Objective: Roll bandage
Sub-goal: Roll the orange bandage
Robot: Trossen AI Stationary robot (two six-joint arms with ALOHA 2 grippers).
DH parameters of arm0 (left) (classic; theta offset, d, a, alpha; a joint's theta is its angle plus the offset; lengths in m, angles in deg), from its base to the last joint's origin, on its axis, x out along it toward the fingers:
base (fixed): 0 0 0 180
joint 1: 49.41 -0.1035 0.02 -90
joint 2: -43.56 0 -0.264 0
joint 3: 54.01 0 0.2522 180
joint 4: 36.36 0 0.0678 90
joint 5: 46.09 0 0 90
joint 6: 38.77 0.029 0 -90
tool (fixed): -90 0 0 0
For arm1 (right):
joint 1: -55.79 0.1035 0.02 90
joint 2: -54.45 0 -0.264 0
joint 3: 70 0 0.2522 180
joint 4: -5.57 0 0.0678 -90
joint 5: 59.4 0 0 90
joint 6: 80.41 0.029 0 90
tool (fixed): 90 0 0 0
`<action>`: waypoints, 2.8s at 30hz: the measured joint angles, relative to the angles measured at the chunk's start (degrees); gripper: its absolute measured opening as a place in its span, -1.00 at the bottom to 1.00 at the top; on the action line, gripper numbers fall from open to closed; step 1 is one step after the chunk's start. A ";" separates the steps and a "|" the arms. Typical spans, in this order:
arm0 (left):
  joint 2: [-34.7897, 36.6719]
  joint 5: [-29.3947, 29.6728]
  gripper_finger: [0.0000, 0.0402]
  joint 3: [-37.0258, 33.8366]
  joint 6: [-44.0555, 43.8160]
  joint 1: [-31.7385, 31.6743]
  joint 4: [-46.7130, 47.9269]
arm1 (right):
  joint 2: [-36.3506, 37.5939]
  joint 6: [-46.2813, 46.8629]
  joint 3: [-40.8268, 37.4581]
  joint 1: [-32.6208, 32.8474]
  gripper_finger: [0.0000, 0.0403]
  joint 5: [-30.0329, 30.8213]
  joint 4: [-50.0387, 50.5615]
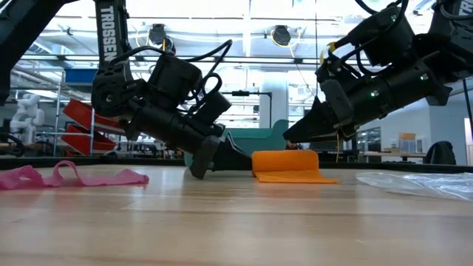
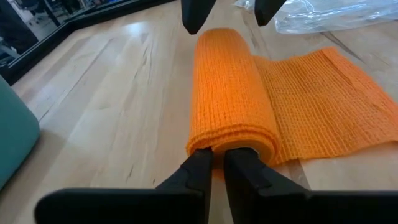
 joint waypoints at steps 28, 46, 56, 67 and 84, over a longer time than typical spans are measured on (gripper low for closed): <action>-0.13 1.30 -0.59 -0.11 0.54 -0.04 -1.14 | -2.99 -1.35 0.01 -4.97 -0.97 -6.49 -3.20; -0.22 -0.39 -0.59 -0.09 -0.74 -0.09 -0.48 | -2.97 -1.45 0.14 -4.97 -1.00 -7.63 0.07; 3.69 0.13 -0.49 -0.17 -0.81 0.71 6.81 | -2.97 -1.49 0.12 -4.95 -1.00 -7.61 0.37; 5.79 2.05 -0.19 -0.07 -4.43 0.84 13.80 | -2.97 -1.51 0.08 -4.97 -1.00 -7.45 0.83; 17.33 6.50 -0.18 -0.22 -5.51 4.17 17.16 | -3.13 -1.74 -0.08 0.56 -1.00 -10.82 0.46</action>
